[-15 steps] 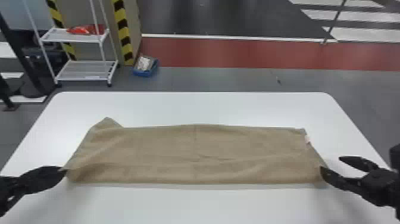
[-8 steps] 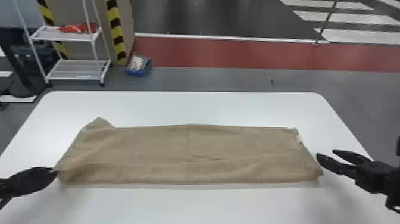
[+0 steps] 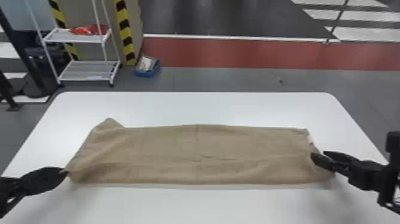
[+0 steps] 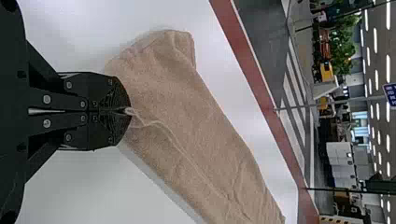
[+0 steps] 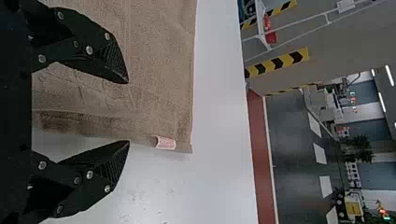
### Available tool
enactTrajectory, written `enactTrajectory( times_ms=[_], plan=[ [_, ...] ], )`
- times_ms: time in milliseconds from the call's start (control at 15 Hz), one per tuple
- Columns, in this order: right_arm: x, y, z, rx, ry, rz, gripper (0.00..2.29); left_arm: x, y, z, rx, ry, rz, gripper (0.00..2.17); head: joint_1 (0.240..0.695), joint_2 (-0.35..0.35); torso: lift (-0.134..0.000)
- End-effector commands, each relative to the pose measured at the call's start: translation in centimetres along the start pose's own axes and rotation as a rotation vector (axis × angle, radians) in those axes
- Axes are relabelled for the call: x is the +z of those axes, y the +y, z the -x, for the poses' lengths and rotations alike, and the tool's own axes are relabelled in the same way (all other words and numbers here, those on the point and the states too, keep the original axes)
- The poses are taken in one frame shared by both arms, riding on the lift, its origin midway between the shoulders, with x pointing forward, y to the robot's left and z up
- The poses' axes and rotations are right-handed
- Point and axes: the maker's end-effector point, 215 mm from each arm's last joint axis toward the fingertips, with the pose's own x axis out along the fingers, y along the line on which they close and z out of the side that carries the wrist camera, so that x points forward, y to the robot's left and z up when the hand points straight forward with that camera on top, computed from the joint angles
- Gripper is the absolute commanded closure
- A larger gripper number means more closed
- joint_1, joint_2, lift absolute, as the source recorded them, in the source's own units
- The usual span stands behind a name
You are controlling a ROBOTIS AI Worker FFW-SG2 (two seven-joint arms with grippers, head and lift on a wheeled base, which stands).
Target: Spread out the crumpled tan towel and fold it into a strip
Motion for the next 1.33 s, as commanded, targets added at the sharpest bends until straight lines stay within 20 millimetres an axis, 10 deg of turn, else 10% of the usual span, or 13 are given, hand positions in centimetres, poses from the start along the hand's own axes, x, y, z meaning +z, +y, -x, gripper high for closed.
enactTrajectory(
  times_ms=[0,600,1267],
  plan=[
    [-0.3,0.0,0.0,0.0,0.011,-0.015,0.65,0.1,0.2,0.2,0.001,0.0,-0.003,1.8,0.695,-0.043,-0.124],
    [0.9,0.5,-1.1,0.0,0.025,-0.008,0.67,0.2,0.0,0.2,-0.008,-0.002,-0.016,1.8,0.695,-0.037,-0.124],
    [2.6,0.2,0.4,0.009,0.003,-0.054,1.23,0.2,0.9,0.3,0.01,-0.015,-0.022,1.8,0.695,-0.032,-0.124]
  ],
)
